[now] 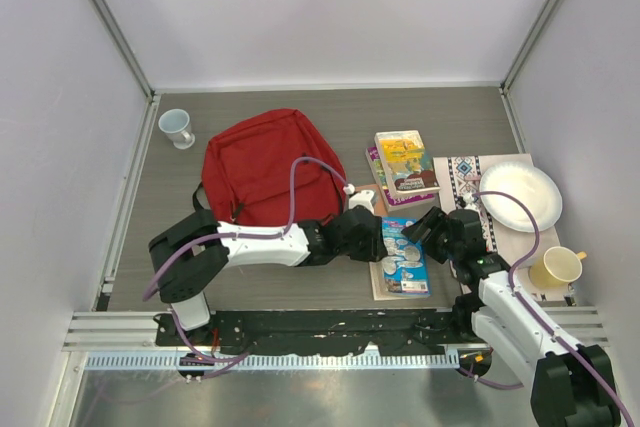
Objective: Pack the student bag
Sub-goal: Pick up the book from the center of the board.
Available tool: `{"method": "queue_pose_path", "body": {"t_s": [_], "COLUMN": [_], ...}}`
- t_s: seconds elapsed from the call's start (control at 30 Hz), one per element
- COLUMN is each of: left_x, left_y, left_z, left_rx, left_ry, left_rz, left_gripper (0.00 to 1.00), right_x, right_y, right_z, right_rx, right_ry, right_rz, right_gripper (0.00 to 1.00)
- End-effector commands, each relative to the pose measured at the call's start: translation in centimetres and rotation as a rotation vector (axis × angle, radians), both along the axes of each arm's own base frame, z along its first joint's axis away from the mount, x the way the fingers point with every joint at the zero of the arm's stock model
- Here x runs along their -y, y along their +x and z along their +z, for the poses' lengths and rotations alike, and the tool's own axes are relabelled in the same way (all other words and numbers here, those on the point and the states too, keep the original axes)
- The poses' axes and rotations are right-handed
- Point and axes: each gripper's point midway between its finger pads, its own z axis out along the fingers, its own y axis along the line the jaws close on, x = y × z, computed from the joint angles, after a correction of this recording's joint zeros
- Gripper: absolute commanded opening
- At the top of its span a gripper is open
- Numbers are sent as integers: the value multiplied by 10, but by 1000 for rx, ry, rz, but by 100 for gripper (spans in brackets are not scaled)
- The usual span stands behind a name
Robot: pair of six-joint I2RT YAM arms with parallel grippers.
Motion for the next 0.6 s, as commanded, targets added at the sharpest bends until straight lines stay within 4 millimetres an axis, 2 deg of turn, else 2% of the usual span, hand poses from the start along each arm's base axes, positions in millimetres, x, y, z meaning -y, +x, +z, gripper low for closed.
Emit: {"method": "queue_pose_path", "body": {"t_s": [0.0, 0.1, 0.2, 0.33, 0.5, 0.57], "left_x": [46, 46, 47, 44, 44, 44], "left_y": [10, 11, 11, 11, 9, 9], "left_z": [61, 58, 53, 38, 24, 22], "left_rx": [55, 53, 44, 10, -20, -24], "left_ry": [-231, -223, -210, -158, -138, -135], "left_rz": [-14, -11, -9, 4, 15, 17], "left_gripper": [34, 33, 39, 48, 48, 42], "right_x": [-25, -26, -26, -26, -26, -26], "right_y": [-10, -11, -10, -10, -10, -11], "right_z": [7, 6, 7, 8, 8, 7], "right_rx": [-13, -15, -11, -10, -8, -10], "right_ry": [112, 114, 116, 117, 119, 116], "right_rz": [95, 97, 98, 97, 99, 98], "right_gripper": [68, 68, 68, 68, 68, 68]}}
